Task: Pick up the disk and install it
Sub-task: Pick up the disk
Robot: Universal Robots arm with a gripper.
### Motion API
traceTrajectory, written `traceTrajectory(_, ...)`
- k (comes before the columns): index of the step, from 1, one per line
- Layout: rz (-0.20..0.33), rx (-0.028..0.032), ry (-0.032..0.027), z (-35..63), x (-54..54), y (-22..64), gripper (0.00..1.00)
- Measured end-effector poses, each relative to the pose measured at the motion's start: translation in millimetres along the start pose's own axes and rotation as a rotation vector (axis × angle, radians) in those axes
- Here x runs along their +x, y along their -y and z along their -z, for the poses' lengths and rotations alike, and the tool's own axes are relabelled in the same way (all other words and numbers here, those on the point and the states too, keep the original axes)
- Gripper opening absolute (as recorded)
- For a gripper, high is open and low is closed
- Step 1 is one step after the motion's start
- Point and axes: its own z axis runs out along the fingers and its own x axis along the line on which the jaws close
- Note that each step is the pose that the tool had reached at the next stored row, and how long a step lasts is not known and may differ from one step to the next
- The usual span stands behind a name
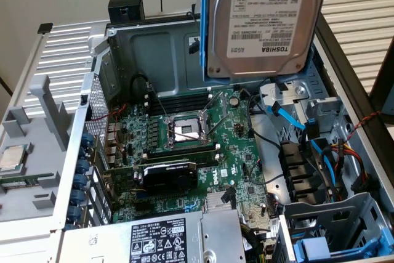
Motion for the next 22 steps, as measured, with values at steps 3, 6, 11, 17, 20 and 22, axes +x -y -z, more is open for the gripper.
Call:
traceTrajectory(3, 0.0, 0.0064, -0.0003, 0.7, 0.9, 5.8, 0.37)
traceTrajectory(6, -0.001, 0.0266, -0.0001, 1.0, 1.7, 10.3, 0.37)
traceTrajectory(11, -0.001, 0.0513, 0.0002, 1.8, 5.0, 18.6, 0.37)
traceTrajectory(17, -0.001, 0.0523, -0.0001, 2.0, 18.1, 24.6, 0.37)
traceTrajectory(20, -0.001, 0.0526, 0.0001, 2.1, 25.3, 27.5, 0.37)
traceTrajectory(22, -0.001, 0.0527, -0.0001, 2.3, 29.6, 30.2, 0.37)
